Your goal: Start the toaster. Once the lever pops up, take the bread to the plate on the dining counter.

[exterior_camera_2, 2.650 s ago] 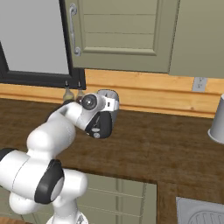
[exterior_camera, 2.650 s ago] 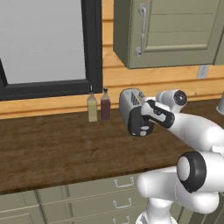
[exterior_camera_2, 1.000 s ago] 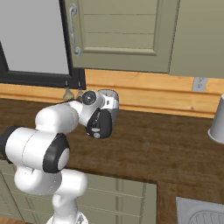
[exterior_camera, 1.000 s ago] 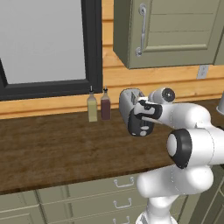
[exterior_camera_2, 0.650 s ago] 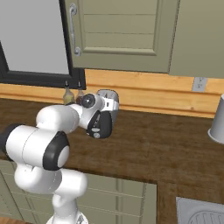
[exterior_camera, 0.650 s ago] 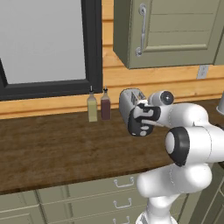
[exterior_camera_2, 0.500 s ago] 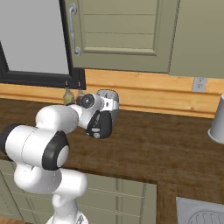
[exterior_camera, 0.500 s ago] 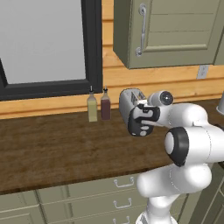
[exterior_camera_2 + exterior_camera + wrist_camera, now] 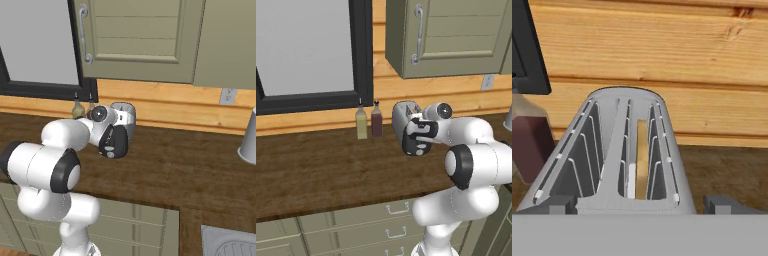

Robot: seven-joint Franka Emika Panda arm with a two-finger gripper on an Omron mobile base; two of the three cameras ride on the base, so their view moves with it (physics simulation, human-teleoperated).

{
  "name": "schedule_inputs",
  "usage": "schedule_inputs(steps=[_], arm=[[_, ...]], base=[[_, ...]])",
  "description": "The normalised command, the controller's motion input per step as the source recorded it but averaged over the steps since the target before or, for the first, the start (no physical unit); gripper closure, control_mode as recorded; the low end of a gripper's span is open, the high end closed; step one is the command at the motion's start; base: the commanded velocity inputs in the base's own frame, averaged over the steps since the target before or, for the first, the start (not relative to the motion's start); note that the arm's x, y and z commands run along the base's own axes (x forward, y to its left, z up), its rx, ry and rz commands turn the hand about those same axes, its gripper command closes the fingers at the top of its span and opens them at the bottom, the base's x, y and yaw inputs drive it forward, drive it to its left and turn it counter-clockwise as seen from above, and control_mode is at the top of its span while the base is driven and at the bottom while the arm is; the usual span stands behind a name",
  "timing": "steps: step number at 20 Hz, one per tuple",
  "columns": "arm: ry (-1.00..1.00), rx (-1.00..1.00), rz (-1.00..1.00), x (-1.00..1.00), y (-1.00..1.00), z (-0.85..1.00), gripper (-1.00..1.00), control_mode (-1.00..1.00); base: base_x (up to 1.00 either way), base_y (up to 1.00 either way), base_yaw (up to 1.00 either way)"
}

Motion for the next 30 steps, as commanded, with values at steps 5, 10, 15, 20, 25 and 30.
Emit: schedule_inputs(steps=[5, 10, 15, 20, 25, 30], arm=[[0.00, 0.00, 0.01, 0.00, -0.08, 0.00, -1.00, -1.00], [0.00, 0.00, 0.00, 0.00, -0.02, -0.01, -1.00, -1.00], [0.00, 0.00, 0.00, 0.06, 0.00, 0.00, -1.00, -1.00], [0.00, 0.00, 0.00, 0.13, 0.00, 0.00, -1.00, -1.00], [0.00, 0.00, 0.00, 0.08, 0.00, 0.00, -1.00, -1.00], [0.00, 0.00, 0.00, 0.01, 0.00, 0.00, -1.00, -1.00]], base=[[0.00, 0.00, 0.00], [0.00, 0.00, 0.00], [0.00, 0.00, 0.00], [0.00, 0.00, 0.00], [0.00, 0.00, 0.00], [0.00, 0.00, 0.00]])
